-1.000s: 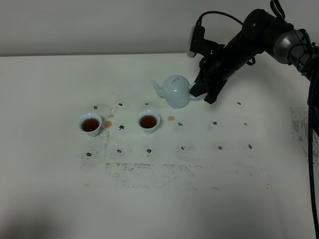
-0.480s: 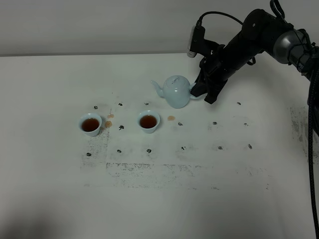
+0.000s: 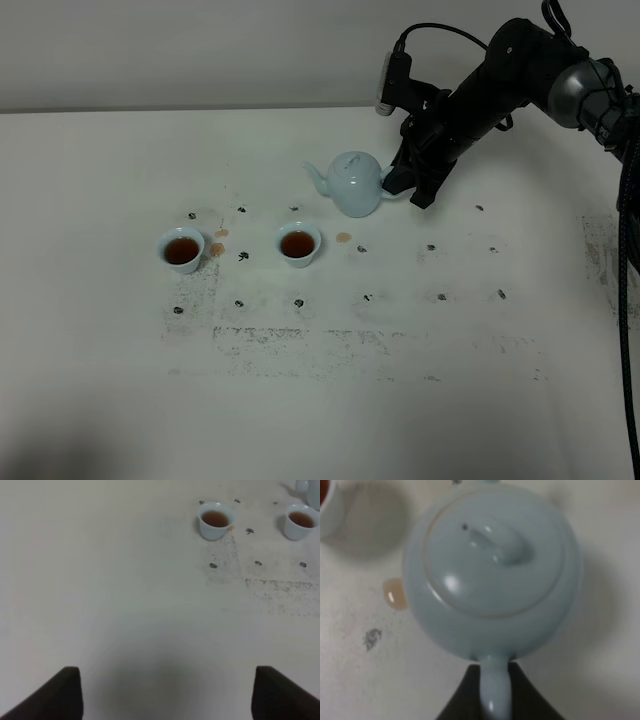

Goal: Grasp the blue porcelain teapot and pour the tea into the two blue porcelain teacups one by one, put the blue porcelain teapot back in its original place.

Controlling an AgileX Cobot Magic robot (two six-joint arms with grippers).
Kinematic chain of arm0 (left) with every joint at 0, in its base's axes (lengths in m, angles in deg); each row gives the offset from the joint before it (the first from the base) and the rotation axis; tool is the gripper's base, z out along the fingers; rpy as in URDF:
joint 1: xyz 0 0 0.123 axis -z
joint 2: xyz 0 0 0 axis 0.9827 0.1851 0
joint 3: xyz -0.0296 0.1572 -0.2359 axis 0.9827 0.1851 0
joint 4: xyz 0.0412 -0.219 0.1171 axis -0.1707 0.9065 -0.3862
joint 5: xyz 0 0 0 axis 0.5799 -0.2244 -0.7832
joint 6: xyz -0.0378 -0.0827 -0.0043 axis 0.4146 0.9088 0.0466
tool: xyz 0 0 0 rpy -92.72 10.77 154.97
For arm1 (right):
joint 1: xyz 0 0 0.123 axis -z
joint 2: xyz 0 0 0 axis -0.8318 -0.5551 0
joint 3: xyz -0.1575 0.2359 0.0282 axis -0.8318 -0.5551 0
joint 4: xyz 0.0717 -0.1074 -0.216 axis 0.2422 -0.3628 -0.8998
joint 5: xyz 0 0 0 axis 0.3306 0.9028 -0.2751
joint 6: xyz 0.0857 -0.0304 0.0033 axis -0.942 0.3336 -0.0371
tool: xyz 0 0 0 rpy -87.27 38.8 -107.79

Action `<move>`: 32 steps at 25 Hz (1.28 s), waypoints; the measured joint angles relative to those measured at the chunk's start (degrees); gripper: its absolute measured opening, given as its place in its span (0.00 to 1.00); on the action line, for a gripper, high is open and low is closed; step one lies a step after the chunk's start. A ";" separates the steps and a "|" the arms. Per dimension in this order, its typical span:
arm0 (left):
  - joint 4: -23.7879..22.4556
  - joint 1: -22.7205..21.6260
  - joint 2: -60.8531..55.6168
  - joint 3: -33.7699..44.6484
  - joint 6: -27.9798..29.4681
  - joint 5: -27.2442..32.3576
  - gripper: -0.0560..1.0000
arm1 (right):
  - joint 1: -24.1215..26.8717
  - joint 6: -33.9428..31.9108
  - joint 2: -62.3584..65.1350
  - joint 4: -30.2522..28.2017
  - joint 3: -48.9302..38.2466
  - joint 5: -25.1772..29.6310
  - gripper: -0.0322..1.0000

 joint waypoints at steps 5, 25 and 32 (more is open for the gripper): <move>0.00 0.00 0.00 0.00 0.00 0.00 0.68 | 0.00 0.00 0.00 0.00 0.06 0.00 0.23; 0.00 0.00 0.00 0.00 0.00 0.00 0.68 | 0.00 -0.55 0.22 0.12 0.06 -0.90 0.61; 0.00 0.00 0.00 0.00 0.00 -0.05 0.68 | 0.01 -10.84 5.36 -0.13 1.43 -2.01 0.61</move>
